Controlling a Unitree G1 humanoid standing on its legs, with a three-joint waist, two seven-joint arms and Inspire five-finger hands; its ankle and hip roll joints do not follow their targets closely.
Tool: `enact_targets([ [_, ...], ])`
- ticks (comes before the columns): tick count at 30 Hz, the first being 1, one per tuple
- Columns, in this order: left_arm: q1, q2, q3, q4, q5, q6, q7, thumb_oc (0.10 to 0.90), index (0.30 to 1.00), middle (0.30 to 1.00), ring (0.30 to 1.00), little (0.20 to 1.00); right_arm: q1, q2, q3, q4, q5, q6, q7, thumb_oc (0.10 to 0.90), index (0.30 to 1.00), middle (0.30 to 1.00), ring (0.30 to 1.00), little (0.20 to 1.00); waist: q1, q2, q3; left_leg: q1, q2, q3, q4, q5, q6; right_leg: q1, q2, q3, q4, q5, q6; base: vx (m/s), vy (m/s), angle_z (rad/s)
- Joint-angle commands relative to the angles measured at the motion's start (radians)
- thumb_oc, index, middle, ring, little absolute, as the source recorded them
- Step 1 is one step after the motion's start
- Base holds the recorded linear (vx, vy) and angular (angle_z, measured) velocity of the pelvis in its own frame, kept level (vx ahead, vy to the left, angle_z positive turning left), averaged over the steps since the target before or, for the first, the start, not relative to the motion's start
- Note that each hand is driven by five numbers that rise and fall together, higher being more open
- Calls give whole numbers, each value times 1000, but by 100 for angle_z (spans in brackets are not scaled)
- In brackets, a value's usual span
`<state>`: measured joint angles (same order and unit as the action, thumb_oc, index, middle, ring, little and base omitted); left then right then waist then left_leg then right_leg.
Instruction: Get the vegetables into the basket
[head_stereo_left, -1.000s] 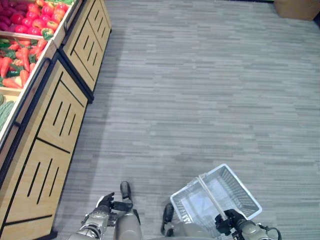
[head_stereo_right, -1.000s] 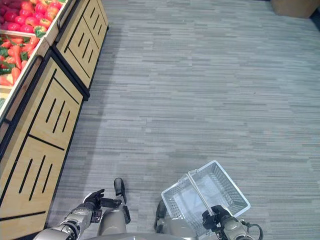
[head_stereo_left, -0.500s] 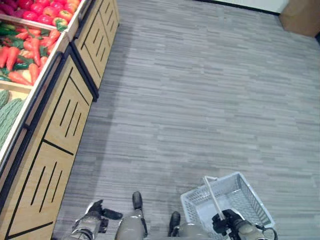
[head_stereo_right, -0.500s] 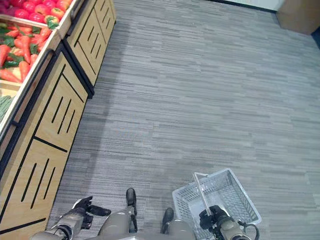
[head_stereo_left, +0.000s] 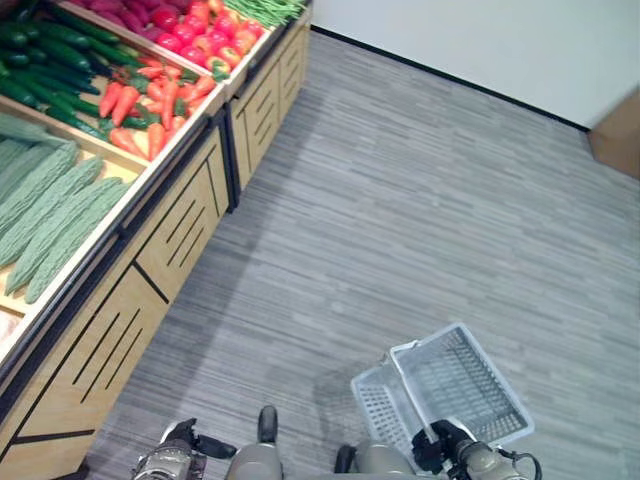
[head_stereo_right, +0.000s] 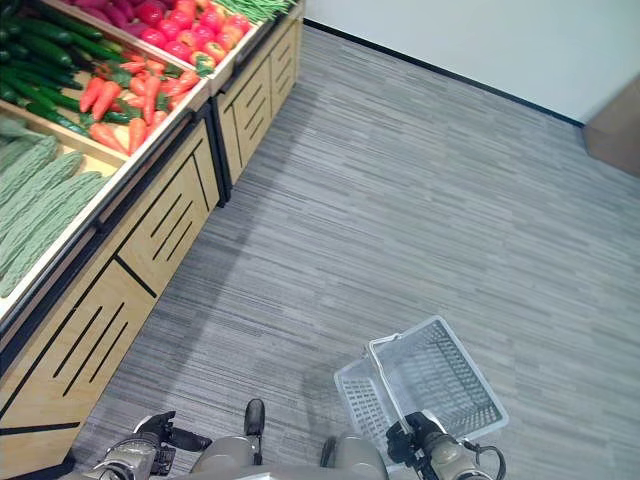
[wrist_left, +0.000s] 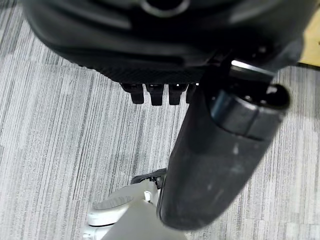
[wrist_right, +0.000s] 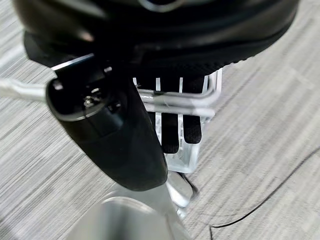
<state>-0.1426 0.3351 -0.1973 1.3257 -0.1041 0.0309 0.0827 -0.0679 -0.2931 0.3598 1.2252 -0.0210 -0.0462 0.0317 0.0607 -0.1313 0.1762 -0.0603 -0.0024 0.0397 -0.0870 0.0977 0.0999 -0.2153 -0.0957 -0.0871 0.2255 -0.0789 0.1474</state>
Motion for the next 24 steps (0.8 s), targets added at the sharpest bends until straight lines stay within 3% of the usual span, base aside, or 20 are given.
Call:
enact_targets([
  [1,-24,18,17,-1,40,-12,-5,900,1000,1000,1000,1000,3,-31,16,-7,21,-4,5,400,300,300,300,300,-22,-5,57,68,-15,9,24,-85,-86,-50,47,73,-119,263,21,151,-17,79],
  [2,-24,18,17,0,40,-12,-5,900,1000,1000,1000,1000,3,-31,16,-6,22,-4,5,400,300,300,300,300,-24,-3,58,71,-13,7,23,-88,-86,-47,49,70,-118,261,21,165,-10,83],
  [3,-28,18,13,3,42,-15,-5,900,1000,1000,1000,1000,5,-34,15,-4,28,-6,4,400,300,300,300,300,-38,-6,61,78,-24,-26,24,-90,-85,-69,73,120,-129,267,22,70,-1,58],
  [5,-28,17,13,3,42,-15,-5,900,1000,1000,1000,1000,5,-35,15,-4,28,-6,4,400,300,300,300,300,-40,-2,64,82,-21,-29,24,-93,-85,-65,75,117,-128,264,21,95,-5,108],
  [6,-30,1,3,12,49,-15,-9,900,1000,1000,1000,1000,18,-39,2,8,42,-5,1,400,300,300,300,300,-58,-4,53,90,-42,-85,18,-98,-84,-26,86,162,-149,253,7,144,-29,114],
  [9,-30,-4,5,16,44,-14,-4,900,1000,1000,1000,1000,13,-41,2,17,39,-6,0,400,300,300,300,300,-56,1,44,91,-39,-88,11,-94,-86,-15,97,171,-150,247,0,92,-34,70],
  [17,-48,-19,4,9,9,-11,12,900,1000,1000,1000,1000,1,-54,1,18,41,-4,-6,400,300,300,300,300,-47,20,45,66,-16,-161,19,-86,-113,-15,101,92,-103,170,-41,78,-98,24],
  [22,-75,-36,-17,-9,-14,-15,10,900,1000,1000,1000,1000,10,-74,-10,20,39,-5,-7,400,300,300,300,300,-59,40,58,23,-9,-214,54,-79,-134,-10,71,1,-76,131,-57,30,-112,70],
  [23,-78,-38,-22,-11,-14,-16,9,900,1000,1000,1000,1000,13,-77,-12,21,38,-4,-7,400,300,300,300,300,-61,43,60,16,-9,-211,60,-78,-138,-5,63,-12,-79,129,-58,15,-33,96],
  [24,-92,-51,-48,-16,-4,-15,1,900,1000,1000,1000,1000,24,-100,-34,24,35,-5,-9,400,300,300,300,300,-89,49,68,-29,34,-42,74,-59,-153,30,15,-67,-111,135,-47,0,-6,81],
])
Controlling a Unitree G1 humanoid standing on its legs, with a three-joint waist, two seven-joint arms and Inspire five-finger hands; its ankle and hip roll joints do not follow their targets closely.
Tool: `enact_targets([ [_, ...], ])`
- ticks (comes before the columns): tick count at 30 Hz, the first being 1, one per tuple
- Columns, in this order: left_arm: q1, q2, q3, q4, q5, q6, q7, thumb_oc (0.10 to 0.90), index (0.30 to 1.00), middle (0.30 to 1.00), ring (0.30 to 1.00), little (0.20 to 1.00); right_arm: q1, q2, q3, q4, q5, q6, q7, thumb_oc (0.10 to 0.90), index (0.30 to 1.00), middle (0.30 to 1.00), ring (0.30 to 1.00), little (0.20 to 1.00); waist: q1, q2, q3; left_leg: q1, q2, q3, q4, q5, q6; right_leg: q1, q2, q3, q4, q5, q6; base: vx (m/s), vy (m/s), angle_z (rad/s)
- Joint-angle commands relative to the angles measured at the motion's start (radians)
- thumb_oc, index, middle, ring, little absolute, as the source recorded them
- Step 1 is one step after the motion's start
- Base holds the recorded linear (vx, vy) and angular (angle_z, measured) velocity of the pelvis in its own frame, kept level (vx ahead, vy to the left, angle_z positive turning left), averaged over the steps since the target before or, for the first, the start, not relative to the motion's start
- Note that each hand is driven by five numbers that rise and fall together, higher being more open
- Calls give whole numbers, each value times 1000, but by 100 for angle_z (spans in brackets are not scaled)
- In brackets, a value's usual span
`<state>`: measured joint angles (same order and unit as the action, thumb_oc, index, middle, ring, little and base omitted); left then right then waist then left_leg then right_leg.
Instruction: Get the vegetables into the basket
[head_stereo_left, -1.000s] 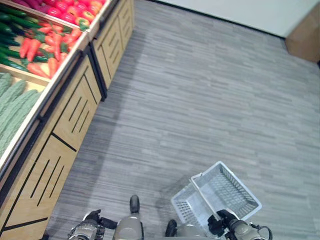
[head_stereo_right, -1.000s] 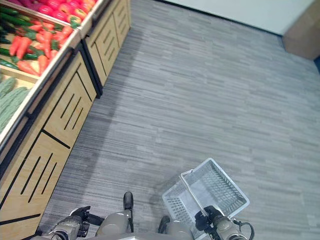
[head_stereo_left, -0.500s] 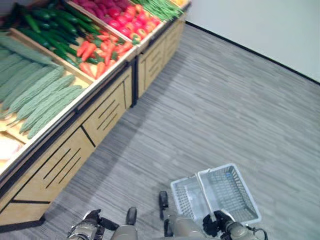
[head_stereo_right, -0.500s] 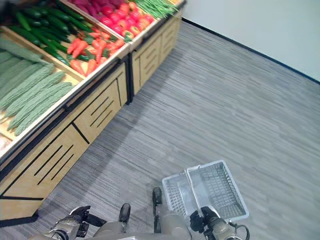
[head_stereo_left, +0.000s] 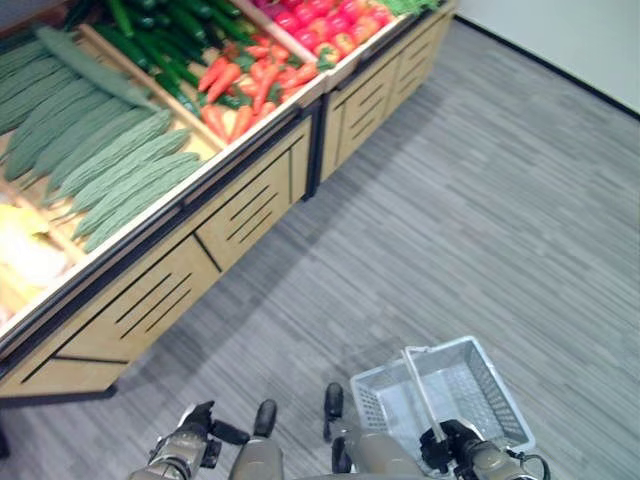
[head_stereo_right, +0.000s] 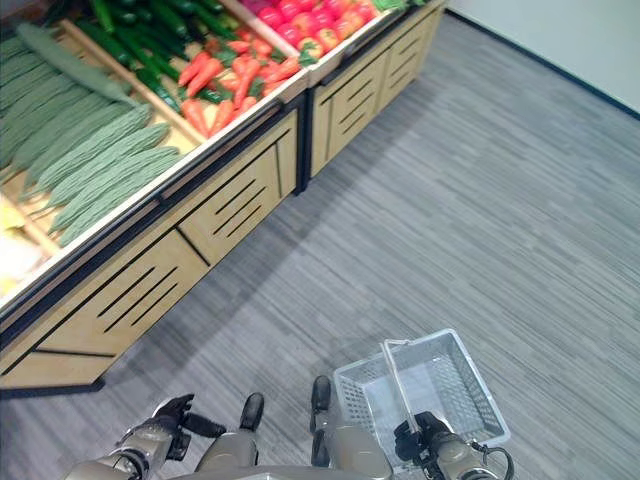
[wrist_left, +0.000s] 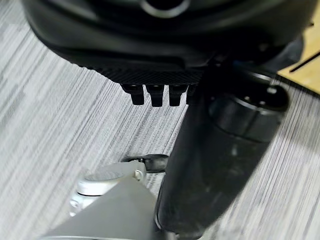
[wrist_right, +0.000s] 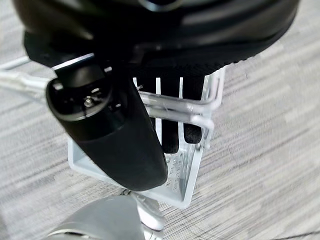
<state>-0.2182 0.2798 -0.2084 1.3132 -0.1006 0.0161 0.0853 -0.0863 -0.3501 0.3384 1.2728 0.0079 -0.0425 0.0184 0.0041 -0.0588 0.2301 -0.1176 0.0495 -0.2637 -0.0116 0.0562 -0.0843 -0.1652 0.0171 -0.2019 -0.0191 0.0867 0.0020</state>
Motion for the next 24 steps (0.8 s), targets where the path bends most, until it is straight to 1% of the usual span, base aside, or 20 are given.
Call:
enact_targets([
  [1,-17,5,-37,-3,-7,-1,-1,900,1000,1000,1000,1000,42,-43,-13,-23,6,-9,5,400,300,300,300,300,-34,-24,12,25,-18,260,-2,-16,32,-22,-99,46,132,-28,99,-44,86,111],
  [2,-21,-3,-49,-25,1,4,-5,900,1000,1000,1000,1000,48,-55,-32,-20,8,-6,0,400,300,300,300,300,-53,-23,19,-22,42,454,-2,23,16,-5,-134,9,111,-7,117,-42,82,162],
  [3,-21,-4,-49,-25,1,4,-5,900,1000,1000,1000,1000,48,-56,-32,-20,8,-6,0,400,300,300,300,300,-51,-23,18,-21,42,456,-3,23,15,-5,-133,11,111,-6,117,-40,114,202],
  [4,-22,-6,-50,-29,1,4,-5,900,1000,1000,1000,1000,51,-58,-40,-17,12,-5,0,400,300,300,300,300,-54,-20,14,-32,71,512,-14,44,5,0,-142,-7,102,-1,124,-1,33,146],
  [5,-22,-6,-50,-29,1,4,-5,900,1000,1000,1000,1000,51,-58,-40,-17,12,-5,0,400,300,300,300,300,-54,-19,14,-32,71,513,-14,44,5,-1,-141,-7,102,-1,124,14,118,77],
  [6,-24,-9,-55,-31,5,7,-6,900,1000,1000,1000,1000,56,-65,-53,-17,15,-5,-1,400,300,300,300,300,-71,-12,4,-49,129,624,-14,80,-16,-1,-165,-48,103,0,132,56,136,19],
  [7,-20,-9,-51,-30,1,6,-10,900,1000,1000,1000,1000,55,-60,-49,-14,15,-1,-1,400,300,300,300,300,-74,-6,-6,-32,124,620,-19,64,-16,-1,-166,-59,108,-12,132,56,136,29],
  [8,-20,-9,-51,-30,1,6,-10,900,1000,1000,1000,1000,55,-60,-49,-14,15,-1,-1,400,300,300,300,300,-74,-6,-6,-32,124,620,-19,64,-16,-1,-166,-59,108,-12,132,105,139,32],
  [9,-14,-6,-46,-23,2,6,-11,900,1000,1000,1000,1000,54,-53,-51,-11,13,3,1,400,300,300,300,300,-75,-9,-14,-35,118,606,-7,50,-13,9,-177,-62,108,-12,138,100,243,6],
  [10,-5,9,-40,-18,11,8,-9,900,1000,1000,1000,1000,46,-38,-40,-1,1,6,0,400,300,300,300,300,-65,-26,-18,-40,108,624,27,27,-3,14,-193,-37,109,0,141,119,305,-10],
  [13,2,29,-32,-20,23,9,-10,900,1000,1000,1000,1000,36,-25,-24,-3,-11,9,-2,400,300,300,300,300,-43,-53,-13,-41,93,639,53,-6,17,22,-205,-12,100,17,151,39,169,-8],
  [14,2,29,-32,-20,23,9,-10,900,1000,1000,1000,1000,36,-25,-24,-3,-11,9,-2,400,300,300,300,300,-43,-53,-13,-41,93,639,53,-6,17,22,-205,-12,100,17,151,9,123,-16],
  [15,5,42,-23,-17,26,9,-7,900,1000,1000,1000,1000,28,-15,-15,-5,-16,11,-1,400,300,300,300,300,-29,-72,-9,-39,83,643,72,-31,30,21,-213,8,98,35,160,16,148,-2],
  [17,8,55,-13,-15,27,9,-4,900,1000,1000,1000,1000,21,-6,-5,-9,-21,12,0,400,300,300,300,300,-16,-90,-5,-42,73,641,88,-51,42,22,-218,21,96,51,168,10,118,2],
  [18,8,55,-13,-15,27,9,-4,900,1000,1000,1000,1000,21,-6,-5,-9,-21,12,0,400,300,300,300,300,-16,-91,-5,-42,73,641,89,-52,42,22,-219,22,96,51,168,12,158,-10],
  [19,9,66,-2,-12,21,8,-3,900,1000,1000,1000,1000,15,3,2,-10,-23,11,2,400,300,300,300,300,-1,-107,-4,-43,59,633,107,-77,57,24,-229,36,101,69,181,25,183,-12],
  [22,8,69,0,-9,21,9,-4,900,1000,1000,1000,1000,16,9,2,-11,-23,11,4,400,300,300,300,300,6,-115,-8,-40,45,623,111,-90,66,27,-240,37,117,76,190,24,148,-3],
  [23,10,75,2,-10,22,10,-3,900,1000,1000,1000,1000,13,14,6,-12,-24,10,6,400,300,300,300,300,11,-116,-9,-31,31,615,106,-96,79,23,-246,42,165,90,197,36,216,4],
  [24,11,78,4,-8,24,13,-3,900,1000,1000,1000,1000,12,15,7,-12,-24,10,7,400,300,300,300,300,12,-112,-10,-22,25,607,102,-99,87,15,-247,55,209,95,195,45,204,6],
])
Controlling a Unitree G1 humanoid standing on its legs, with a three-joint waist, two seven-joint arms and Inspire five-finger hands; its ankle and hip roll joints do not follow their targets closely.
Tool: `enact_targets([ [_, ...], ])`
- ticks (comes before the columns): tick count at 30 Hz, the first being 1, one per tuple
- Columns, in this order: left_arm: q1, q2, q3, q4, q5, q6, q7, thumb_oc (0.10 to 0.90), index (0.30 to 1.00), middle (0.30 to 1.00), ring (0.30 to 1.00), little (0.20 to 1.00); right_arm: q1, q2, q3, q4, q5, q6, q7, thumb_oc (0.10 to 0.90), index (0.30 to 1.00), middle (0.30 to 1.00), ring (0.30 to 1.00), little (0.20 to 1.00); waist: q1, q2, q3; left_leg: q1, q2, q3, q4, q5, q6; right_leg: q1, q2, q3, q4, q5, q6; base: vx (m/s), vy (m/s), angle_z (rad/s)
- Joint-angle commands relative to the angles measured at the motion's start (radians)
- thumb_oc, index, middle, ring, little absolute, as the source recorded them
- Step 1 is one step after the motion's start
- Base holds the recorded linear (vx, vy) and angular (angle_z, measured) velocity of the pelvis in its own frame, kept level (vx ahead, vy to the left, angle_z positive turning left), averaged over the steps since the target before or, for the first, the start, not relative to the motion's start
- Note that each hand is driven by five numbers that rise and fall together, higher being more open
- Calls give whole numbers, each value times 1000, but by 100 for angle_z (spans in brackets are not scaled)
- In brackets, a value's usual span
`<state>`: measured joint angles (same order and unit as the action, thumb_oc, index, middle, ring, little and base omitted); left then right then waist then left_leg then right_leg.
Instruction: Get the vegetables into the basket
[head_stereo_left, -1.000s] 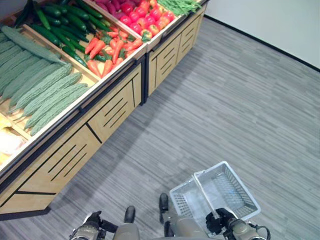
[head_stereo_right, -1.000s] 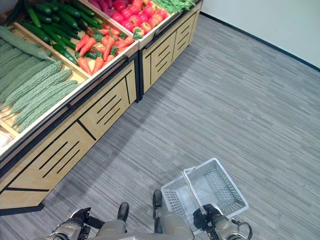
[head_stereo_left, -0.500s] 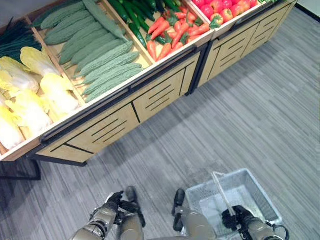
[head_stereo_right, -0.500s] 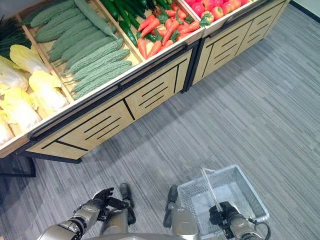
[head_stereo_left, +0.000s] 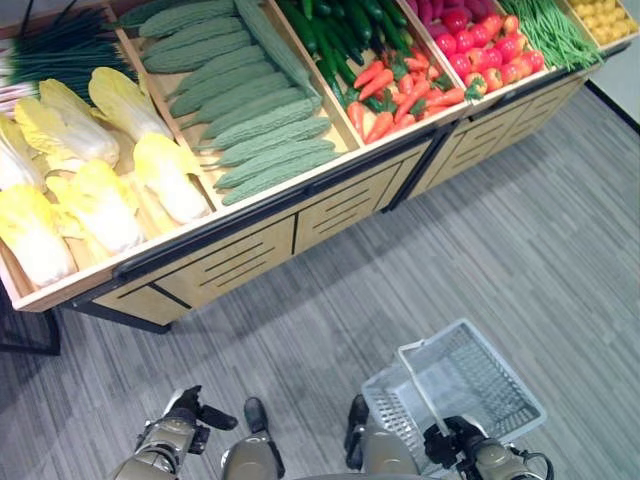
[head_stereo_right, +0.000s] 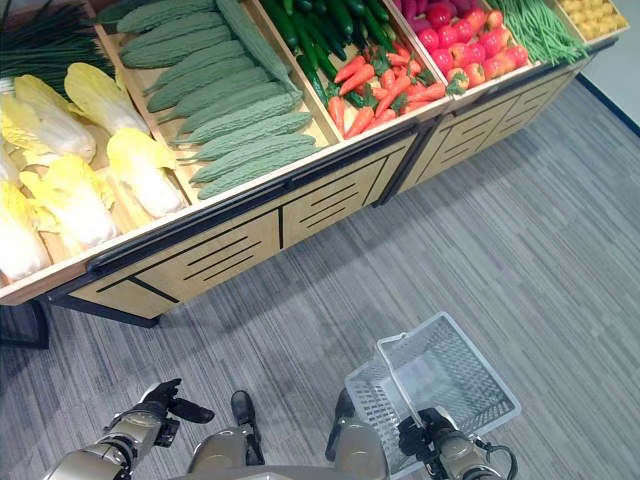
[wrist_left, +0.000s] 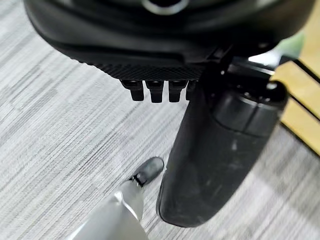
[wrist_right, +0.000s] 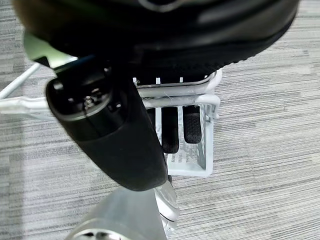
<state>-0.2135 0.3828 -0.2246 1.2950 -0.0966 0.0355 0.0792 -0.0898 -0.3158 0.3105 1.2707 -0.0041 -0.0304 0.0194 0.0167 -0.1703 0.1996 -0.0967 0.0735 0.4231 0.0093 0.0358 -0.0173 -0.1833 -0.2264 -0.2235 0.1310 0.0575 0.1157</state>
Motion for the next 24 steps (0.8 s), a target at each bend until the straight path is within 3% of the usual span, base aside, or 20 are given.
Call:
enact_targets([
  [1,9,-26,22,9,16,-6,4,900,1000,1000,1000,1000,15,-19,35,-11,-12,-3,8,400,300,300,300,300,-1,4,21,-31,-5,-87,77,-81,26,23,0,93,94,128,78,117,194,18],
  [2,12,-31,26,12,12,-6,2,900,1000,1000,1000,1000,16,-17,38,-14,-13,-5,11,400,300,300,300,300,-10,16,22,4,-20,-105,56,-82,28,-3,11,134,120,136,74,103,133,23],
  [3,12,-31,26,12,12,-6,2,900,1000,1000,1000,1000,16,-17,38,-14,-13,-5,11,400,300,300,300,300,-10,16,22,6,-20,-105,55,-81,28,-2,11,134,121,135,74,124,97,27],
  [6,23,-35,34,20,15,-8,0,900,1000,1000,1000,1000,15,-13,42,-12,-16,-6,16,400,300,300,300,300,-27,18,19,50,-32,-123,20,-76,19,-55,16,166,35,185,72,131,-12,26],
  [7,25,-34,35,23,16,-9,-2,900,1000,1000,1000,1000,13,-9,46,-14,-19,-6,19,400,300,300,300,300,-31,12,25,69,-36,-126,16,-76,16,-96,13,163,5,213,78,165,-75,20],
  [9,29,-35,35,21,19,-12,-2,900,1000,1000,1000,1000,18,-6,54,-21,-21,-8,20,400,300,300,300,300,-36,9,36,81,-33,-148,28,-84,14,-99,11,141,-24,210,85,130,-66,20],
  [15,37,-52,32,26,22,-10,-6,900,1000,1000,1000,1000,32,-4,60,-18,-35,-11,29,400,300,300,300,300,-31,9,9,89,-44,-205,19,-77,8,-37,54,174,-18,141,72,43,-41,56],
  [24,54,-60,28,35,26,-1,-4,900,1000,1000,1000,1000,32,-8,79,-18,-48,-10,31,400,300,300,300,300,-1,11,-27,100,-4,-272,2,-49,-22,31,90,131,-20,56,40,42,-101,17],
])
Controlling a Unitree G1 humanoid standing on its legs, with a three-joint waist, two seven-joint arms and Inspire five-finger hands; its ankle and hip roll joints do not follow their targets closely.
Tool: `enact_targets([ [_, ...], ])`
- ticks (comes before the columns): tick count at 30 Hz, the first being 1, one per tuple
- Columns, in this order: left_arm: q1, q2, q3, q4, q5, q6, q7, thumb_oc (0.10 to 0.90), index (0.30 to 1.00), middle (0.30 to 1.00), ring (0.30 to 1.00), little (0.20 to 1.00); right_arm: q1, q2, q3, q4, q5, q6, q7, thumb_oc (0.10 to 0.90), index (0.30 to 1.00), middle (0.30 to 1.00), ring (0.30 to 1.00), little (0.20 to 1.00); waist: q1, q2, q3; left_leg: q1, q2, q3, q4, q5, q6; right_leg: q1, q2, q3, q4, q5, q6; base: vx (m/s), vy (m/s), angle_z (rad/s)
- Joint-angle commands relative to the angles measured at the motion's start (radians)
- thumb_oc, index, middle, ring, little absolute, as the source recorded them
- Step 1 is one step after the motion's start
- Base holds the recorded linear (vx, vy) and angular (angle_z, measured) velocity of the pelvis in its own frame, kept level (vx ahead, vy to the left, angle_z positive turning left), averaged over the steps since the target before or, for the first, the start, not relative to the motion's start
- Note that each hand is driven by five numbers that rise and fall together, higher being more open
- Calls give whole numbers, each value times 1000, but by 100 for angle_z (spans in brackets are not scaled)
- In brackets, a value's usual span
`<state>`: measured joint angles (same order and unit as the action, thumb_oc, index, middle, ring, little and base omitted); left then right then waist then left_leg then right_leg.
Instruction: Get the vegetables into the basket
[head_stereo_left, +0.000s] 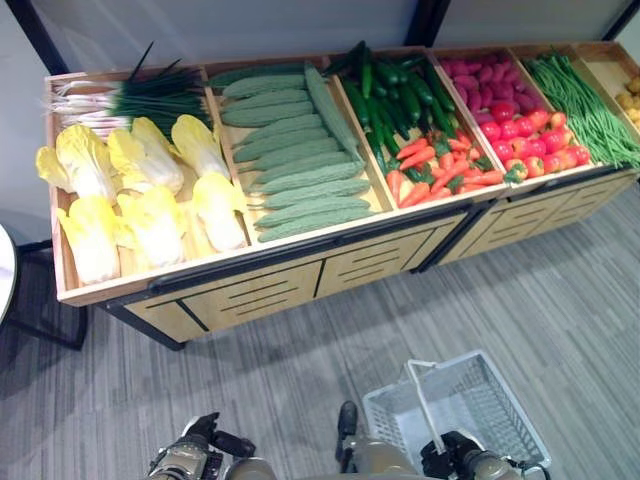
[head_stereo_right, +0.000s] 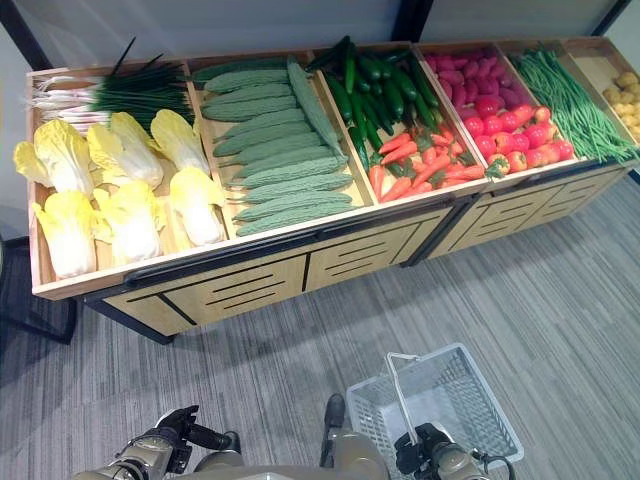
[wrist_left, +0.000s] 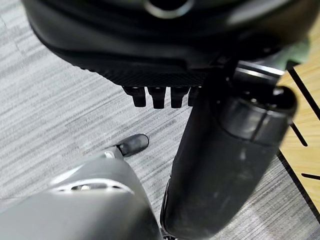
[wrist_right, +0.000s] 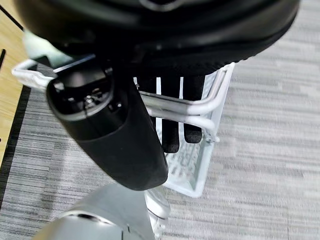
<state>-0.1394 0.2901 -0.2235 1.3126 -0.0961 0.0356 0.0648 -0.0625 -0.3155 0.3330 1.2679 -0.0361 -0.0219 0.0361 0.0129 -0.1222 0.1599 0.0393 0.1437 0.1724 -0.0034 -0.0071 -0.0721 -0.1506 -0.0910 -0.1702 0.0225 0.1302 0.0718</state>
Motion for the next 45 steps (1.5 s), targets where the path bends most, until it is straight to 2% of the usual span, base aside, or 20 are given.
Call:
enact_targets([
  [1,-20,33,26,18,26,-1,10,900,1000,1000,1000,1000,5,-9,56,-15,-16,-18,14,400,300,300,300,300,2,-37,12,-36,-74,-22,14,-6,32,-2,-45,77,88,-17,84,16,-94,18],
  [9,-28,28,-5,-79,5,-31,28,900,1000,1000,1000,1000,7,-20,52,-31,-7,-30,-1,400,300,300,300,300,17,-15,4,-45,-50,-67,-16,35,8,41,-34,16,60,-39,66,-6,-80,20],
  [11,3,50,-28,-284,-24,-67,18,900,1000,1000,1000,1000,11,-37,38,-39,-12,-37,-13,400,300,300,300,300,27,2,14,-57,-50,-85,-20,48,2,50,-35,-3,43,-35,63,-56,-45,15],
  [12,5,51,-28,-287,-24,-66,18,900,1000,1000,1000,1000,12,-36,38,-39,-12,-37,-13,400,300,300,300,300,27,2,14,-57,-50,-86,-20,48,2,51,-35,-4,43,-35,63,-43,-26,24],
  [13,46,71,-21,-397,-51,-81,0,900,1000,1000,1000,1000,20,-47,22,-56,-16,-42,-12,400,300,300,300,300,30,9,20,-60,-50,-90,-21,52,0,56,-36,-12,37,-32,63,-14,-10,26],
  [14,49,72,-20,-400,-52,-80,0,900,1000,1000,1000,1000,21,-47,23,-57,-16,-42,-12,400,300,300,300,300,30,9,20,-59,-50,-90,-21,52,0,57,-35,-12,37,-32,63,-27,-27,16],
  [15,179,137,36,-712,-127,-121,-29,900,1000,1000,1000,1000,43,-72,-26,-93,-21,-52,-8,400,300,300,300,300,40,19,26,-60,-51,-100,-20,55,-3,70,-39,-24,22,-26,66,-12,-15,13],
  [21,279,182,156,-1005,-226,-138,-49,900,1000,1000,1000,1000,62,-84,-74,-97,-22,-49,10,400,300,300,300,300,46,34,11,-37,-56,-100,-33,54,-5,95,-47,-30,11,-23,71,7,0,6],
  [24,296,181,190,-1076,-262,-146,-55,900,1000,1000,1000,1000,64,-82,-84,-96,-22,-48,14,400,300,300,300,300,47,39,8,-30,-58,-102,-33,52,-5,101,-49,-30,12,-26,70,0,0,0],
  [27,308,157,242,-1185,-363,-155,-53,900,1000,1000,1000,1000,66,-78,-94,-91,-21,-43,17,400,300,300,300,300,50,45,4,-21,-63,-104,-33,48,-3,108,-52,-29,14,-27,69,0,0,0],
  [28,299,133,301,-1268,-431,-176,-27,900,1000,1000,1000,1000,62,-69,-101,-72,-24,-35,21,400,300,300,300,300,51,52,-1,-10,-66,-104,-31,40,-1,118,-56,-29,20,-33,68,23,31,0],
  [30,289,133,309,-1274,-426,-179,-14,900,1000,1000,1000,1000,59,-67,-101,-67,-24,-34,21,400,300,300,300,300,52,53,-2,-6,-67,-104,-30,38,0,120,-57,-28,21,-34,67,0,0,0],
  [32,244,151,366,-1302,-409,-205,28,900,1000,1000,1000,1000,52,-66,-100,-54,-31,-30,19,400,300,300,300,300,52,59,-9,4,-70,-104,-27,30,1,128,-60,-24,28,-40,66,0,0,0],
  [34,232,168,383,-1310,-381,-208,43,900,1000,1000,1000,1000,51,-68,-98,-53,-33,-29,19,400,300,300,300,300,51,61,-10,9,-72,-103,-28,28,1,129,-61,-22,31,-42,66,7,8,-2],
  [35,216,220,427,-1310,-329,-217,63,900,1000,1000,1000,1000,52,-74,-100,-53,-37,-29,22,400,300,300,300,300,51,65,-17,16,-72,-101,-30,24,1,132,-61,-18,32,-45,66,41,19,-6],
  [38,186,420,529,-1261,36,-188,186,900,1000,1000,1000,1000,50,-94,-103,-48,-42,-35,10,400,300,300,300,300,52,75,-30,39,-71,-94,-38,14,-2,147,-60,-13,35,-57,70,46,19,-6],
  [40,175,467,562,-1248,126,-185,228,900,1000,1000,1000,1000,47,-100,-109,-48,-44,-41,0,400,300,300,300,300,48,76,-39,38,-72,-89,-43,20,-2,143,-62,-8,32,-52,71,13,15,-7],
  [41,173,523,577,-1230,215,-149,251,900,1000,1000,1000,1000,47,-109,-107,-43,-49,-41,-6,400,300,300,300,300,46,83,-42,49,-71,-86,-46,13,-3,148,-61,-5,33,-58,72,0,0,0],
  [42,165,546,578,-1226,242,-147,271,900,1000,1000,1000,1000,46,-109,-107,-40,-52,-43,-10,400,300,300,300,300,43,83,-45,47,-72,-81,-48,19,-3,146,-64,-3,28,-51,73,0,0,0],
  [45,177,684,598,-1165,395,-96,302,900,1000,1000,1000,1000,59,-117,-109,-51,-57,-45,-21,400,300,300,300,300,30,94,-57,60,-73,-65,-57,18,-4,147,-63,11,23,-47,77,17,17,-4],
])
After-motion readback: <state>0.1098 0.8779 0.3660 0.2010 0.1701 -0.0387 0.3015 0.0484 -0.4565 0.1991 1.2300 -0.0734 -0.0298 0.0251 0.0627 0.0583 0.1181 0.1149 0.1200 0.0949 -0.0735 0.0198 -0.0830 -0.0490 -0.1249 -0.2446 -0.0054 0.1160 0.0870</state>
